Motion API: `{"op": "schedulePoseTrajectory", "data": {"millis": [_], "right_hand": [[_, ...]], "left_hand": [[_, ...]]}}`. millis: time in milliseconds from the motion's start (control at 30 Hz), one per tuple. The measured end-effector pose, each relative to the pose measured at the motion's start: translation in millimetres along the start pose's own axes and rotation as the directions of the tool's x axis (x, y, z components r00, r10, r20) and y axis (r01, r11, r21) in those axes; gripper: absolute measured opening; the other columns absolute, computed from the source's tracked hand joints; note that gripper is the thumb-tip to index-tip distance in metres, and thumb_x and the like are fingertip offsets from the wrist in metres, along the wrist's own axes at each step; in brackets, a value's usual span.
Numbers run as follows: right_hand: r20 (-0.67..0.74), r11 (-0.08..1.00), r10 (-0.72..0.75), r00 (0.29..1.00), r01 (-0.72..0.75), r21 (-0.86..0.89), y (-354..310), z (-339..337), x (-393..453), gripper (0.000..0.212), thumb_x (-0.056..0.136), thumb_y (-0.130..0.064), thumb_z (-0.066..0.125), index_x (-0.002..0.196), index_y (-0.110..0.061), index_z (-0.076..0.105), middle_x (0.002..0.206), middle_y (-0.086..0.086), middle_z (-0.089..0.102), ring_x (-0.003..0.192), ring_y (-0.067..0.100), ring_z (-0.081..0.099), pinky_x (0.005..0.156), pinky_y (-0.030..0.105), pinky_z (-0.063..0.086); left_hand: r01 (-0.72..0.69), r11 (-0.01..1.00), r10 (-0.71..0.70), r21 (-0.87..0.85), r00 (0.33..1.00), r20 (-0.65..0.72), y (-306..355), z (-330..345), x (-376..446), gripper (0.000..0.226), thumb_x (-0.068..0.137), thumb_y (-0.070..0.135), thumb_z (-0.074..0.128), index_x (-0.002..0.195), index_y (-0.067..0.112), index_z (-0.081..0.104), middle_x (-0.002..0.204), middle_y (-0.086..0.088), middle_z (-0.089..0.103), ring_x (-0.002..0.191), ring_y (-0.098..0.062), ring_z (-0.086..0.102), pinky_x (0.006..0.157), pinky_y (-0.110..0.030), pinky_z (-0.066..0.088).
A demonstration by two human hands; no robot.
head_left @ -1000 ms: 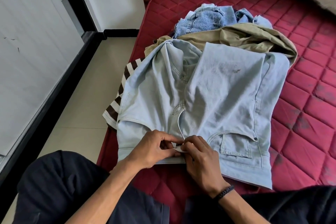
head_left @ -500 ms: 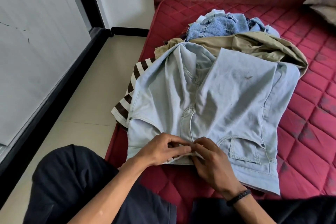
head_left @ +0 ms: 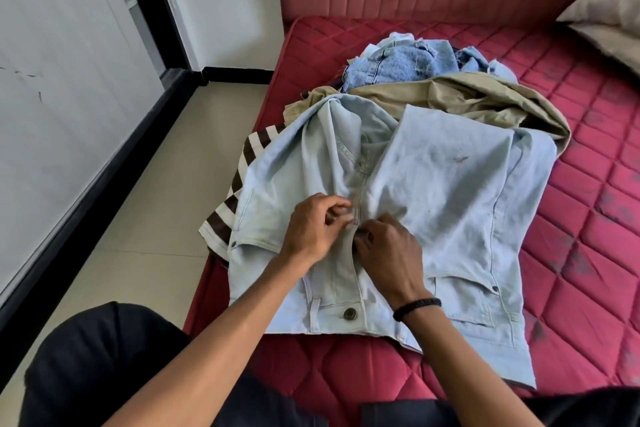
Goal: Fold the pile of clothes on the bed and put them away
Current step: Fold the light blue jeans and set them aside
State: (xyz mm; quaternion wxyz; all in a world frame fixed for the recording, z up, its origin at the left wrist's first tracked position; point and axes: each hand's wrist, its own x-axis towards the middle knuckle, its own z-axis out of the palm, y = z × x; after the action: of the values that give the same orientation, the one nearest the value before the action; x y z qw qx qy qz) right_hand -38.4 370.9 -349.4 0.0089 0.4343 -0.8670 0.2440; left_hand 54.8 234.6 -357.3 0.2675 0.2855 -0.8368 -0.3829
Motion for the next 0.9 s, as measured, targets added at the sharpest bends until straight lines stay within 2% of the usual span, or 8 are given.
{"op": "schedulePoseTrajectory", "data": {"millis": [67, 167, 300, 467, 667, 800, 867, 900], "right_hand": [[-0.021, 0.999, 0.011, 1.000, -0.012, -0.040, -2, 9, 7, 0.012, 0.087, -0.020, 0.063, 0.078, -0.017, 0.071, 0.083, 0.000, 0.060, 0.065, 0.029, 0.060, 0.052, 0.033, 0.043], [-0.055, 0.999, 0.026, 0.998, -0.028, -0.025, 4, 22, 6, 0.010, 0.085, -0.016, 0.067, 0.075, -0.017, 0.069, 0.080, -0.001, 0.061, 0.063, 0.029, 0.059, 0.050, 0.031, 0.037], [-0.105, 0.989, 0.132, 0.986, -0.125, 0.074, 6, 39, 5, 0.007, 0.083, -0.019, 0.071, 0.082, -0.025, 0.076, 0.082, -0.006, 0.064, 0.073, 0.023, 0.060, 0.054, 0.030, 0.036], [-0.072, 0.986, 0.090, 0.993, -0.078, 0.150, 17, 50, 4, 0.013, 0.086, -0.021, 0.071, 0.094, -0.028, 0.078, 0.088, -0.008, 0.065, 0.081, 0.020, 0.063, 0.058, 0.034, 0.045], [0.074, 0.936, -0.199, 0.977, 0.167, 0.311, 19, 14, -42, 0.010, 0.081, -0.010, 0.070, 0.075, -0.017, 0.072, 0.074, -0.008, 0.058, 0.066, 0.007, 0.054, 0.060, 0.032, 0.044], [0.213, 0.897, -0.229, 0.950, 0.121, 0.424, 38, -14, -87, 0.019, 0.091, -0.029, 0.075, 0.109, -0.028, 0.078, 0.097, -0.016, 0.064, 0.090, 0.005, 0.064, 0.080, 0.025, 0.051], [0.339, 0.920, -0.360, 0.869, 0.271, 0.282, 51, -27, -101, 0.058, 0.088, -0.057, 0.072, 0.141, -0.035, 0.059, 0.119, -0.017, 0.056, 0.108, 0.007, 0.056, 0.095, 0.024, 0.046], [0.398, 0.916, -0.400, 0.826, 0.352, 0.190, 62, -34, -105, 0.076, 0.083, -0.065, 0.070, 0.150, -0.038, 0.047, 0.128, -0.014, 0.052, 0.114, 0.010, 0.053, 0.100, 0.026, 0.044]], "left_hand": [[0.193, 0.980, -0.188, -0.049, 0.978, 0.088, -9, 12, 16, 0.024, 0.076, 0.040, 0.090, 0.093, 0.028, 0.079, 0.078, 0.012, 0.070, 0.067, 0.002, 0.061, 0.073, -0.027, 0.056], [0.357, 0.934, -0.355, -0.029, 0.934, 0.050, -23, 25, 23, 0.037, 0.064, 0.063, 0.089, 0.076, 0.030, 0.076, 0.068, 0.014, 0.071, 0.065, 0.001, 0.065, 0.063, -0.019, 0.052], [0.375, 0.927, -0.375, 0.014, 0.927, -0.014, -28, 31, 24, 0.044, 0.059, 0.069, 0.088, 0.071, 0.029, 0.075, 0.064, 0.016, 0.070, 0.061, 0.002, 0.065, 0.058, -0.020, 0.051], [0.352, 0.935, -0.349, 0.035, 0.935, -0.068, -29, 36, 21, 0.044, 0.061, 0.069, 0.087, 0.070, 0.028, 0.073, 0.062, 0.015, 0.068, 0.059, 0.003, 0.063, 0.057, -0.020, 0.050], [0.297, 0.946, -0.285, 0.128, 0.953, -0.104, -20, 40, 15, 0.041, 0.068, 0.062, 0.085, 0.072, 0.025, 0.068, 0.061, 0.014, 0.064, 0.062, -0.004, 0.063, 0.060, -0.028, 0.051], [0.262, 0.955, -0.257, 0.141, 0.965, -0.054, -17, 40, 11, 0.037, 0.074, 0.061, 0.082, 0.075, 0.029, 0.063, 0.065, 0.015, 0.060, 0.070, -0.011, 0.065, 0.060, -0.028, 0.046], [0.205, 0.960, -0.217, 0.192, 0.975, 0.044, -8, 32, 5, 0.039, 0.079, 0.063, 0.077, 0.091, 0.029, 0.065, 0.083, 0.013, 0.060, 0.086, -0.017, 0.065, 0.069, -0.028, 0.045], [0.147, 0.957, -0.187, 0.249, 0.972, 0.144, -4, 25, -2, 0.052, 0.078, 0.071, 0.073, 0.107, 0.029, 0.064, 0.100, 0.007, 0.060, 0.100, -0.018, 0.062, 0.079, -0.029, 0.048]]}}
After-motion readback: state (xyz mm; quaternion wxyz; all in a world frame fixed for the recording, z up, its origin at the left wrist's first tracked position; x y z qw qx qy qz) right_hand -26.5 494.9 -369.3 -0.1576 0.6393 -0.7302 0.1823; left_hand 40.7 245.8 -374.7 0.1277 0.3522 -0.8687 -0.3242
